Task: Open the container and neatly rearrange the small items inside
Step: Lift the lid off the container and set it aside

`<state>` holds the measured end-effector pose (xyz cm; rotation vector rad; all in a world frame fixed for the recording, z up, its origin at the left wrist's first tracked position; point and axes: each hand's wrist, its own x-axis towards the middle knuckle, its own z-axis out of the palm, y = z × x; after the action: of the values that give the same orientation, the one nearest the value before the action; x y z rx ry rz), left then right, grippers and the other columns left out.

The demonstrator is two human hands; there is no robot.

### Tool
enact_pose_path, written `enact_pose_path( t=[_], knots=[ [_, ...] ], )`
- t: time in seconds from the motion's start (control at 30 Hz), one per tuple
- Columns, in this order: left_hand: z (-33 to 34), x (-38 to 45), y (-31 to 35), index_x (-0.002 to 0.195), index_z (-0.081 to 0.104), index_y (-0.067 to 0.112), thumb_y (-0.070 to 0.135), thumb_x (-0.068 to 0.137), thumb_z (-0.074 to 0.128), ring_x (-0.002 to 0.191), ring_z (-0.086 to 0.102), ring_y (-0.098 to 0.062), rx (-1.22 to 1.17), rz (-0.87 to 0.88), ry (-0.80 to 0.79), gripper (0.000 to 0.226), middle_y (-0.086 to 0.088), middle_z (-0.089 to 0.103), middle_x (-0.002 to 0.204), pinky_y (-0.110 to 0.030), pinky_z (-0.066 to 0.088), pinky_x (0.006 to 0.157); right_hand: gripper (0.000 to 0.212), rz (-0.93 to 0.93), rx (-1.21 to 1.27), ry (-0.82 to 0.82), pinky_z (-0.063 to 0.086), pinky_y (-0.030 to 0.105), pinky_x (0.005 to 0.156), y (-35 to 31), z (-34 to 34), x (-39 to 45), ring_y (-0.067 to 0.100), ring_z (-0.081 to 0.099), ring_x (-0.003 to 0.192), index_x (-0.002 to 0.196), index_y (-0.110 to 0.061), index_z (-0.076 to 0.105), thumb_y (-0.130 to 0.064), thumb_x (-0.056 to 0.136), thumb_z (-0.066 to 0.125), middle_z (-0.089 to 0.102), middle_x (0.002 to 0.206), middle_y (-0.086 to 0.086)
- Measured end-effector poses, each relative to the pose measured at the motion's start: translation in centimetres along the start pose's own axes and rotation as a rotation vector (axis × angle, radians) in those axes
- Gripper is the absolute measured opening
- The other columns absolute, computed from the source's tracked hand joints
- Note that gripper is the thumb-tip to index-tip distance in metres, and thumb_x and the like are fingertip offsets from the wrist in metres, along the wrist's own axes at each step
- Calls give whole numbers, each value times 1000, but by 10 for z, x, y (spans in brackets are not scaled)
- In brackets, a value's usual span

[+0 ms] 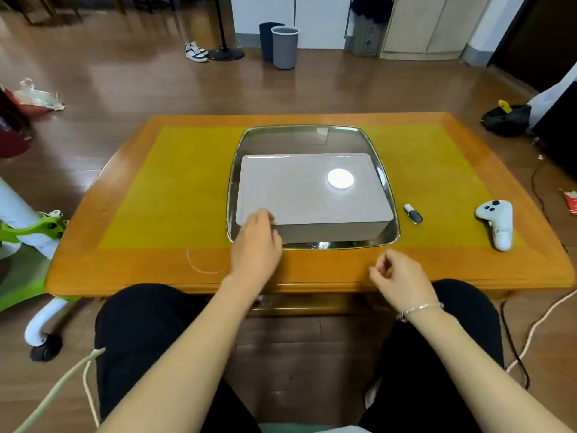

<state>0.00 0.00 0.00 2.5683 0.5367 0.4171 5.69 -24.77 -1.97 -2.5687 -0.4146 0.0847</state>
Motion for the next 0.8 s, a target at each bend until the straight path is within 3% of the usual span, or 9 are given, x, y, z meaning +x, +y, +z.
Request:
enact_pose_path(
  t=[0.1,0.17,0.33,0.53,0.7,0.8],
  knots=[
    [-1,29,-9,123,46,9,17,96,49,110,47,-23,96,-29,145,28,-10,50,122,-30,41,85,9,5,-44,95,37,25,60,-1,-4,30,13,53,76,87,-18,54,-25,88,59,57,89,-2],
    [-1,47,-13,124,45,8,19,96,49,113,44,-28,163,-79,183,31,-13,48,124,-34,39,87,17,15,-57,120,39,25,67,-3,-6,49,16,54,86,101,-16,54,-27,90,58,56,100,1],
    [6,71,-23,125,43,3,31,97,49,118,40,-34,263,-236,118,41,-18,43,128,-43,38,90,29,25,-106,229,43,32,79,-4,-8,84,26,52,105,113,-10,53,-28,90,55,53,113,10],
    [14,80,-31,124,40,-2,43,96,48,116,44,-38,142,-322,75,54,-21,42,128,-42,41,86,44,138,-167,178,44,39,85,-1,-7,115,33,49,112,121,-7,48,-38,91,54,49,122,15],
    [19,79,-38,123,38,-1,50,92,53,109,52,-42,58,-403,84,61,-22,47,124,-43,42,78,43,206,-62,179,44,40,80,5,-5,131,38,54,103,112,-1,53,-38,91,56,55,114,19],
    [23,78,-39,123,37,-1,48,92,53,108,54,-42,25,-435,106,60,-22,48,124,-37,33,69,45,288,-23,142,44,38,69,10,-7,139,37,58,88,98,1,58,-43,90,56,59,91,18]
  ],
)
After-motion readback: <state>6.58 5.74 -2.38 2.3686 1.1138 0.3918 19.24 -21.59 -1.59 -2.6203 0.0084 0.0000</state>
